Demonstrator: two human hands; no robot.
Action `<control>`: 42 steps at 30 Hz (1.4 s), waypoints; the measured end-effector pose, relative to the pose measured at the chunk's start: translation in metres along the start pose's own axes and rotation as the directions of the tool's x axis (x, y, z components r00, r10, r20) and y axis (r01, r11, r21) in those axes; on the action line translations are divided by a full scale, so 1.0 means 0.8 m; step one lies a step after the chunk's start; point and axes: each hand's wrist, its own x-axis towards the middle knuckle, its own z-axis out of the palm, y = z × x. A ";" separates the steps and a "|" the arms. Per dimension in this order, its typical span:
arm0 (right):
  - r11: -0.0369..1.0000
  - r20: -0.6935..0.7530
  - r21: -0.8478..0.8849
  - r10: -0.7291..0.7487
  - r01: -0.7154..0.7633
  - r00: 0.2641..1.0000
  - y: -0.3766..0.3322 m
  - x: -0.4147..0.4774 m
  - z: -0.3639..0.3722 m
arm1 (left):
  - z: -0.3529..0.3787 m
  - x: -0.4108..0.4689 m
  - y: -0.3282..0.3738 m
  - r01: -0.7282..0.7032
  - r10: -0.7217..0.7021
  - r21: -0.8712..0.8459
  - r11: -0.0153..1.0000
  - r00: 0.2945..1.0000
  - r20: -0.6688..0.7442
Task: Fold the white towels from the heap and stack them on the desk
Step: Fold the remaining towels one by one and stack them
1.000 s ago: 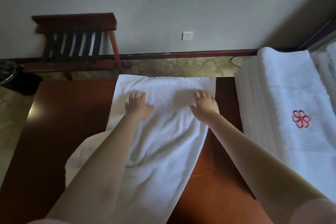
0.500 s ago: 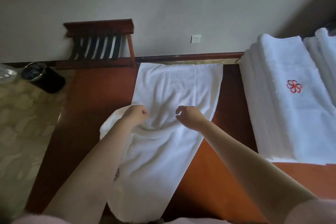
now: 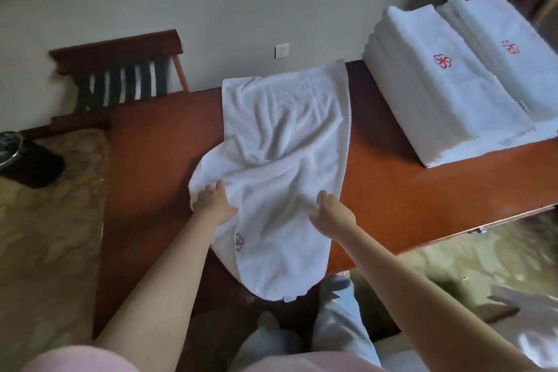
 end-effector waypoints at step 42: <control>0.981 -0.161 -0.035 0.185 -0.192 0.970 0.166 -0.156 0.009 | 0.079 -0.204 0.080 -0.400 0.257 0.337 0.852 0.881 0.397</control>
